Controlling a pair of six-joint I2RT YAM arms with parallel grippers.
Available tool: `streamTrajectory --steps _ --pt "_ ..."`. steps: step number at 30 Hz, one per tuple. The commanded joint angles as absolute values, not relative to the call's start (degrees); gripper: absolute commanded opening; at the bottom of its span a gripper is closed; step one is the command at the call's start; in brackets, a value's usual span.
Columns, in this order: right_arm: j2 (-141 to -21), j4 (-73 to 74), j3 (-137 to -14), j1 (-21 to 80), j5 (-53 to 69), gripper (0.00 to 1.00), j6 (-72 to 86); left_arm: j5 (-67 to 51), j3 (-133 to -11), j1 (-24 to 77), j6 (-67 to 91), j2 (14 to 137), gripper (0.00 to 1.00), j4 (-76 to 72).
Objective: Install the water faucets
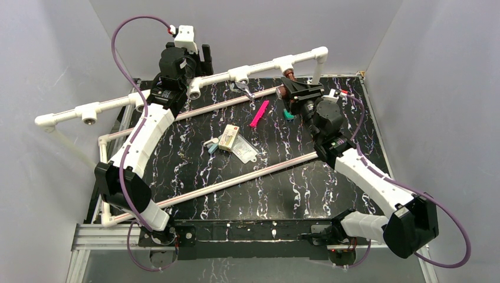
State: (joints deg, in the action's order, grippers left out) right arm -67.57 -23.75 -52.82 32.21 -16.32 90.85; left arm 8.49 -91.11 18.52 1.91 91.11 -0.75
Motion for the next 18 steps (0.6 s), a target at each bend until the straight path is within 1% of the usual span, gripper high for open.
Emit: streamTrajectory --steps 1,2,5,6,11,13,15,18 --pt "-63.7 -27.0 -54.9 33.2 -12.3 0.16 88.6 7.7 -86.4 18.9 2.1 95.7 0.76 11.5" --pt "-63.4 -27.6 -54.1 33.2 -12.2 0.21 88.3 7.7 -86.4 18.9 2.2 95.7 0.76 11.4" --pt "-62.8 -28.0 -53.5 33.2 -11.7 0.43 86.5 8.1 -86.4 18.9 1.9 95.6 0.76 11.4" --pt "-62.6 -27.5 -53.6 33.2 -11.6 0.49 85.7 8.1 -86.5 18.9 1.9 95.5 0.76 11.4" --pt "-60.7 -25.1 -53.5 33.2 -11.1 0.69 82.8 8.1 -86.4 18.9 1.8 95.7 0.76 11.3" --pt "-60.1 -23.0 -53.9 33.2 -11.1 0.81 81.2 8.0 -86.5 18.9 1.8 95.9 0.76 11.3" --pt "-59.4 -19.2 -54.2 33.2 -11.8 0.86 80.4 7.8 -86.6 18.9 2.0 96.0 0.76 11.3" --pt "-57.8 -16.8 -52.9 33.2 -12.4 0.90 79.6 7.6 -86.6 18.9 2.1 96.1 0.76 11.3"
